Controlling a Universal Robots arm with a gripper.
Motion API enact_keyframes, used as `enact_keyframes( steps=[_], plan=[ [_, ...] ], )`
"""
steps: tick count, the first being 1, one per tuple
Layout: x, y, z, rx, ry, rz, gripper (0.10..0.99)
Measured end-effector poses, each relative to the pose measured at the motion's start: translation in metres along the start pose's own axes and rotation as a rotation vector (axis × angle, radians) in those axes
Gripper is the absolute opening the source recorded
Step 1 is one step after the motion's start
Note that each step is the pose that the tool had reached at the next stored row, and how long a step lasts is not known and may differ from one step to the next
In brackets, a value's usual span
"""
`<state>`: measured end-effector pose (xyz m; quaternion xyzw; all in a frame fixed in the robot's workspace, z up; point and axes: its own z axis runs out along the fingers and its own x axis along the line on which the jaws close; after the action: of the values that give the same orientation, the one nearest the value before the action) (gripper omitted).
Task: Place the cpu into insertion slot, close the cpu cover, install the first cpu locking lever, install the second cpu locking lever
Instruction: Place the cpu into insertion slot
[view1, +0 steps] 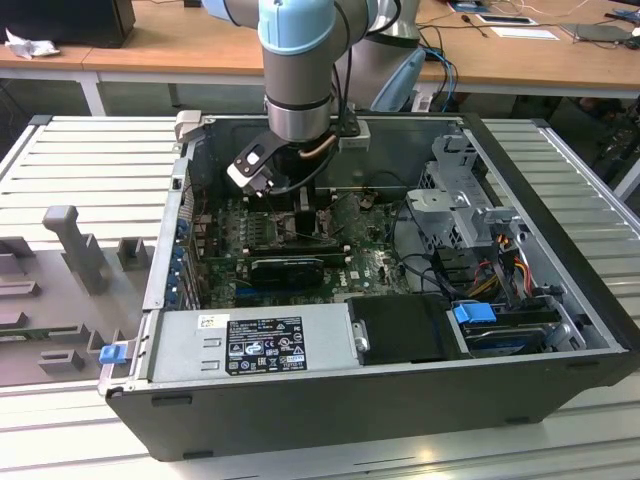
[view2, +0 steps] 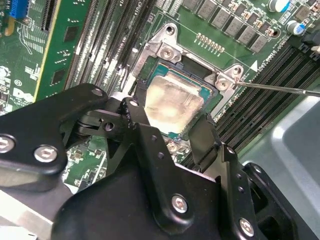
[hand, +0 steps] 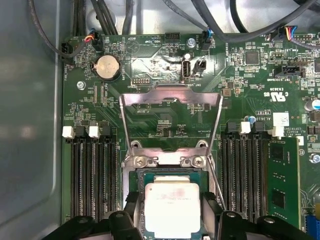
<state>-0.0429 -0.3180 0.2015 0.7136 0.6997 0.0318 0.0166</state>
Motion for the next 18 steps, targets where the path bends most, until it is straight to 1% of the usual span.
enact_keyframes(
  steps=[1, 2, 5, 10, 12, 15, 17, 18],
  plan=[
    [0.0003, 0.0, 0.0, 0.0, 0.0013, 0.0, 0.604],
    [0.0008, 0.0, 0.0002, 0.0, 0.0046, 0.0, 0.604],
    [0.001, 0.0, -0.0006, 0.0, 0.0045, 0.0, 0.604],
    [0.0012, 0.0006, -0.0081, 0.0, -0.0033, 0.0, 0.604],
    [0.0012, 0.0007, -0.0093, 0.0, -0.0069, -0.001, 0.588],
    [0.0005, 0.0007, -0.01, 0.0, -0.0135, -0.001, 0.4],
    [0.0004, 0.0007, -0.0106, 0.0, -0.0161, -0.001, 0.278],
    [0.0004, 0.0008, -0.0112, 0.0, -0.0172, -0.001, 0.278]
  ],
)
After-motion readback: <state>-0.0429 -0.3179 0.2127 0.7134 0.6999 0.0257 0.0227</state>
